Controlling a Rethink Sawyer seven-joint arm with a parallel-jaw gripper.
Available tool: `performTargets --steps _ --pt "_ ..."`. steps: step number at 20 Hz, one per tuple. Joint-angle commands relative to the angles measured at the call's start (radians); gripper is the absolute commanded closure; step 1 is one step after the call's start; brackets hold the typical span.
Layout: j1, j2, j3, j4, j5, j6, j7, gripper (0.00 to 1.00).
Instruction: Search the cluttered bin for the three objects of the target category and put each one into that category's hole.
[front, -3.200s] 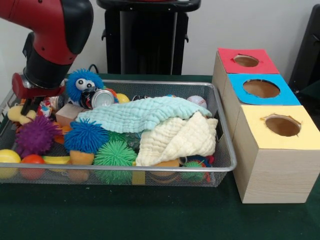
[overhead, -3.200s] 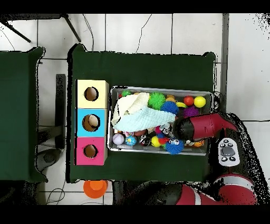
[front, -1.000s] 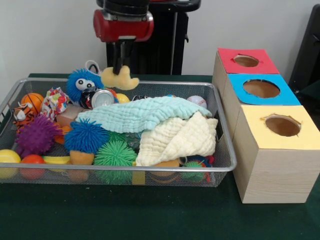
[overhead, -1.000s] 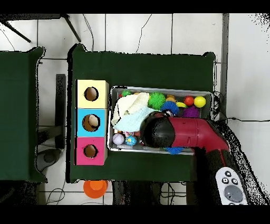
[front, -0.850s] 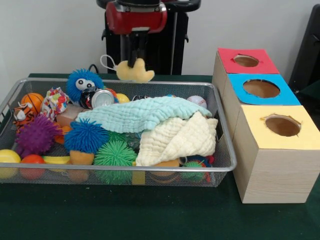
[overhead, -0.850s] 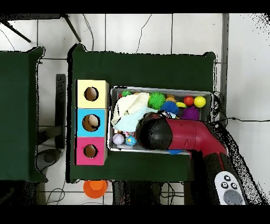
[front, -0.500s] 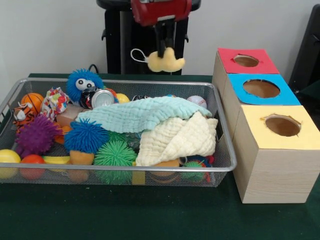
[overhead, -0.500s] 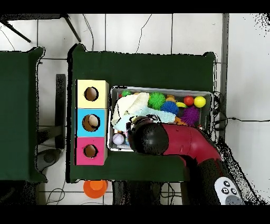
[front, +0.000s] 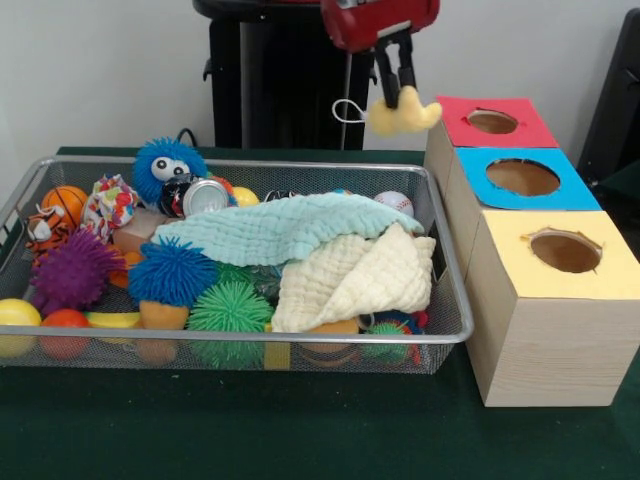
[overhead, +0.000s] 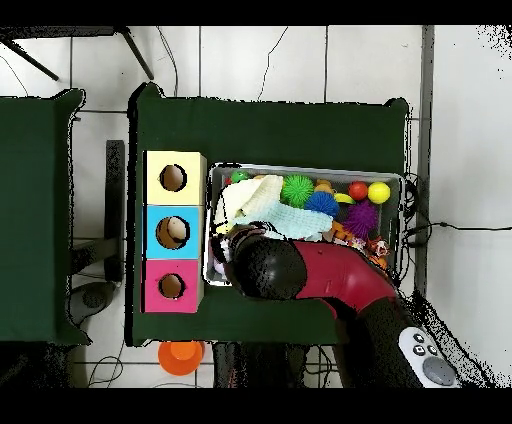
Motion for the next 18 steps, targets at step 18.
performTargets --steps 18 --pt "-0.029 0.136 0.3 0.143 0.094 -0.118 0.16 1.0"
